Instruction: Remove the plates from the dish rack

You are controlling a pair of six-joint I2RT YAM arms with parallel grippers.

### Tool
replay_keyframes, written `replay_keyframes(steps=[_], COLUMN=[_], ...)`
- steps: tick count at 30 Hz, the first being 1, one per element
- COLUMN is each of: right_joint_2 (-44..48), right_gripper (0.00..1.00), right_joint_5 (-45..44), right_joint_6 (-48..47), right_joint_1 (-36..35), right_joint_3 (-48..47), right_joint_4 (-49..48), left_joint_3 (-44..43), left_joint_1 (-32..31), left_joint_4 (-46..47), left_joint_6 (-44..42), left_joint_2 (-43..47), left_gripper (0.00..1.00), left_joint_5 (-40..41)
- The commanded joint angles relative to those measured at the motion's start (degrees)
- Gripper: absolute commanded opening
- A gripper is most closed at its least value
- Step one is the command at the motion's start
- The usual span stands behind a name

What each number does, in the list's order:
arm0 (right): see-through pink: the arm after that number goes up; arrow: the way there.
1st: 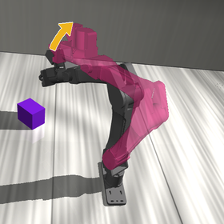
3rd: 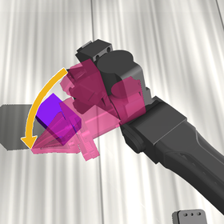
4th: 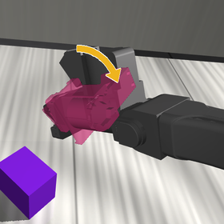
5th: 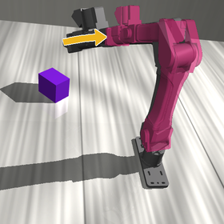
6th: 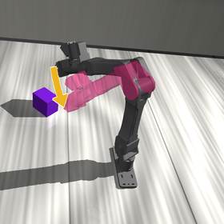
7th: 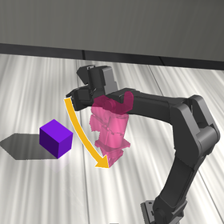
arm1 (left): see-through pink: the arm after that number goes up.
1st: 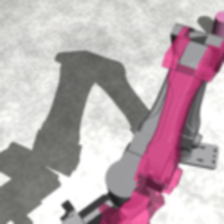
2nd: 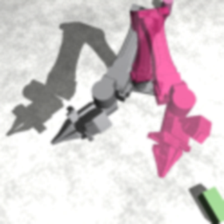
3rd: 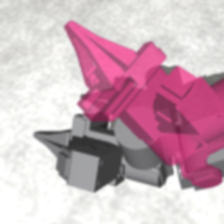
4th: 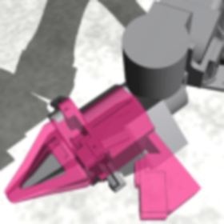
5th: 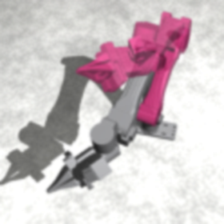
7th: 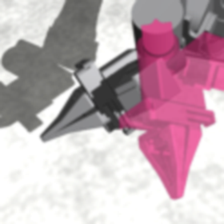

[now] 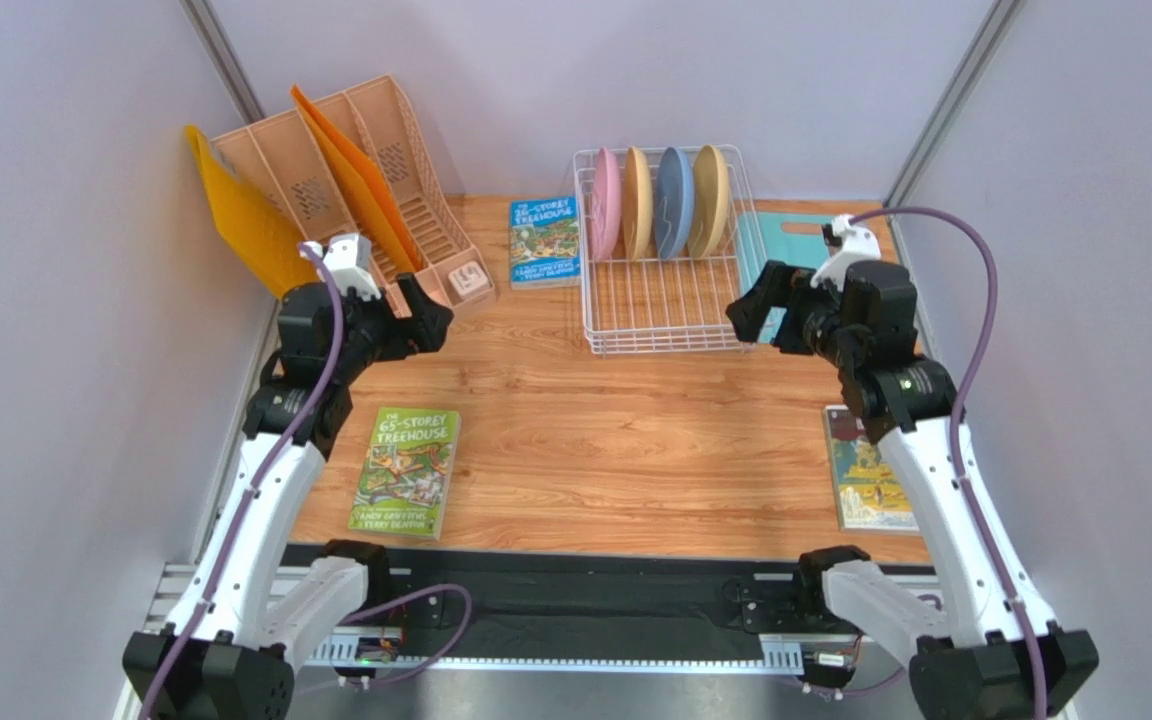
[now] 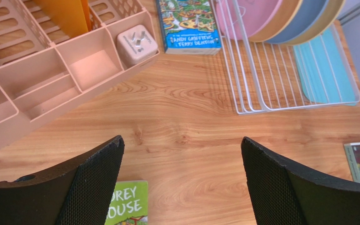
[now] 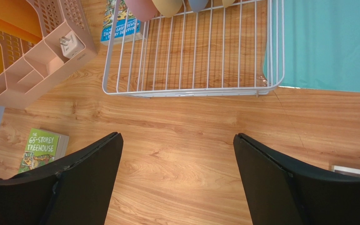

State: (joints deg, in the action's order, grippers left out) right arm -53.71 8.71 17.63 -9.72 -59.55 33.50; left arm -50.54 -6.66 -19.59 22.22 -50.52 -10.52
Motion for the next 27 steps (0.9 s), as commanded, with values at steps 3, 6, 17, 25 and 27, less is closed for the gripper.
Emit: replay_keyframes(steps=[3,6,17,25,27], right_joint_2=[-13.1,-22.7,-40.2,-57.9,-62.3], right_gripper=[0.92,0.81,0.79,0.72,0.71], right_joint_5=[1.2,-2.4,-20.2,-28.7,-29.5], right_joint_6=[-3.6,-6.0,-8.4,-11.4,-12.5], right_joint_1=[-1.1,-3.8,-17.0,-21.8,-22.2], right_joint_3=[-16.2,-25.2,-42.7,-64.1,-67.4], right_joint_4=[-2.4,2.5,5.3,9.6,10.2], left_joint_3=[-3.3,-1.8,-0.1,4.3,4.9], left_joint_1=[0.0,0.1,-0.1,-0.1,-0.1], left_joint_4=[3.2,6.9,4.5,5.6,6.1], left_joint_6=[1.6,3.1,1.1,1.1,1.2], left_joint_2=[-4.8,-7.0,-6.3,-4.1,-4.5], left_gripper=[1.00,0.99,0.99,1.00,0.99], left_joint_5=[-4.6,-8.2,7.0,14.0,14.0])
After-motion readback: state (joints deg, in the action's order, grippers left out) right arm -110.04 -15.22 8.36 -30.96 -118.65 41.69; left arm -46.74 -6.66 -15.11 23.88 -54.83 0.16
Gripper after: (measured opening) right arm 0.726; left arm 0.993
